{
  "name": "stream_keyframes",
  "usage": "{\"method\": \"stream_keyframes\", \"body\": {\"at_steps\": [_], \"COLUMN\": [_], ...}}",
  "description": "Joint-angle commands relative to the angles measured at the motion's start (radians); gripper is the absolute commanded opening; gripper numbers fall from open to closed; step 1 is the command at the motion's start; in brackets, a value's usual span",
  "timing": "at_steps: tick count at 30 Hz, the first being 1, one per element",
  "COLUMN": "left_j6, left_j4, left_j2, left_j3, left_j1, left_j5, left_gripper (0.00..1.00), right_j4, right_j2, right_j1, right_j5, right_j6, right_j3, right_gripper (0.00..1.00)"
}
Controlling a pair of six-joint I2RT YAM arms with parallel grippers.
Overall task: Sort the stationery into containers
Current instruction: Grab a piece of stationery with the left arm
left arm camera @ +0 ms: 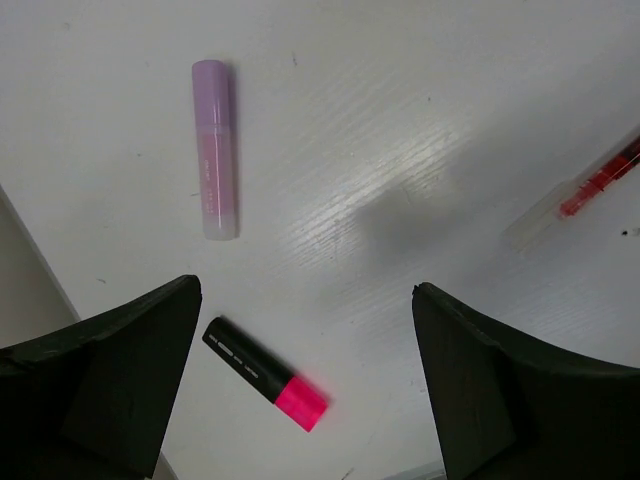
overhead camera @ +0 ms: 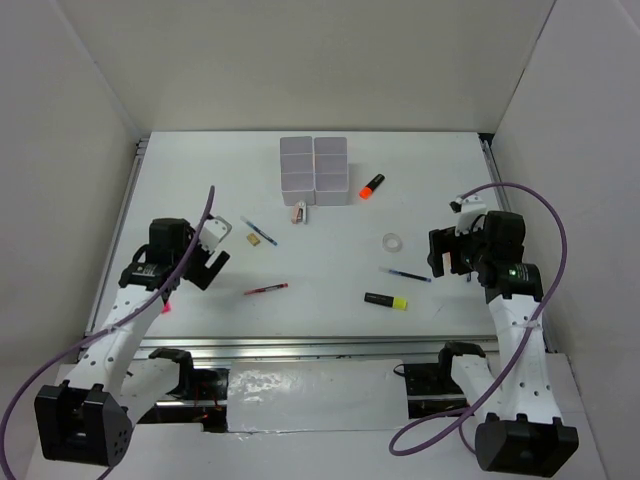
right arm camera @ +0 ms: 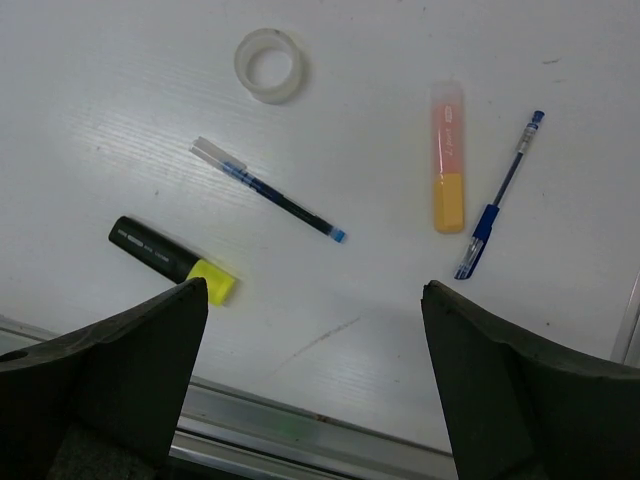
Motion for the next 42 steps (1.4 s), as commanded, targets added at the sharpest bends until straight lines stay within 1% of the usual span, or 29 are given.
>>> {"method": "stream_keyframes", "body": {"at_steps": [1, 3, 4, 5, 6, 8, 9, 10, 11, 12, 16, 20, 24, 28, 33, 37, 42], "left_j6": [0.021, 0.052, 0.058, 0.064, 0.047, 0.000, -0.005, -0.011, -0.022, -0.031, -0.068, -0.129, -0.166, -0.180, -0.187, -0.192, -0.207], "left_j4": [0.024, 0.010, -0.001, -0.010, -0.008, 0.016, 0.009, 0.008, 0.011, 0.024, 0.085, 0.162, 0.182, 0.192, 0.205, 0.200, 0.197], "left_j2": [0.005, -0.002, -0.003, 0.001, -0.002, 0.019, 0.040, 0.084, 0.108, 0.153, 0.252, 0.361, 0.508, 0.594, 0.636, 0.668, 0.688], "left_j3": [0.020, 0.035, 0.046, 0.069, 0.077, 0.090, 0.098, 0.110, 0.110, 0.109, 0.091, 0.095, 0.144, 0.172, 0.173, 0.166, 0.156], "left_j1": [-0.028, -0.042, -0.060, -0.073, -0.086, -0.155, -0.187, -0.250, -0.279, -0.341, -0.465, -0.579, -0.614, -0.626, -0.626, -0.628, -0.630], "left_j5": [0.007, 0.043, 0.071, 0.129, 0.154, 0.148, 0.139, 0.102, 0.080, 0.057, -0.026, -0.147, -0.176, -0.173, -0.155, -0.116, -0.075], "left_gripper": [0.99, 0.96, 0.90, 0.88, 0.85, 0.84, 0.82, 0.81, 0.81, 0.79, 0.78, 0.74, 0.72, 0.67, 0.64, 0.56, 0.48], "right_j4": [-0.023, -0.023, -0.024, -0.023, -0.026, -0.026, -0.029, -0.030, -0.030, -0.033, -0.044, -0.047, -0.053, -0.058, -0.061, -0.058, -0.060], "right_j2": [0.000, -0.007, -0.012, -0.015, -0.024, -0.037, -0.047, -0.052, -0.058, -0.067, -0.080, -0.084, -0.073, -0.070, -0.064, -0.055, -0.061], "right_j1": [0.013, 0.016, 0.019, 0.021, 0.022, 0.022, 0.025, 0.024, 0.025, 0.027, 0.030, 0.036, 0.042, 0.048, 0.051, 0.056, 0.059], "right_j5": [0.003, 0.003, 0.003, 0.003, 0.003, 0.003, 0.003, 0.001, 0.001, 0.000, -0.005, 0.006, 0.014, 0.018, 0.026, 0.020, 0.014], "right_j6": [-0.013, -0.019, -0.027, -0.032, -0.039, -0.049, -0.058, -0.064, -0.067, -0.073, -0.084, -0.095, -0.099, -0.102, -0.107, -0.107, -0.122], "right_j3": [0.008, 0.010, 0.011, 0.011, 0.016, 0.019, 0.021, 0.021, 0.022, 0.024, 0.027, 0.030, 0.034, 0.042, 0.042, 0.047, 0.065], "right_gripper": [0.94, 0.93, 0.93, 0.93, 0.93, 0.92, 0.92, 0.92, 0.92, 0.92, 0.91, 0.91, 0.91, 0.91, 0.91, 0.91, 0.91]}}
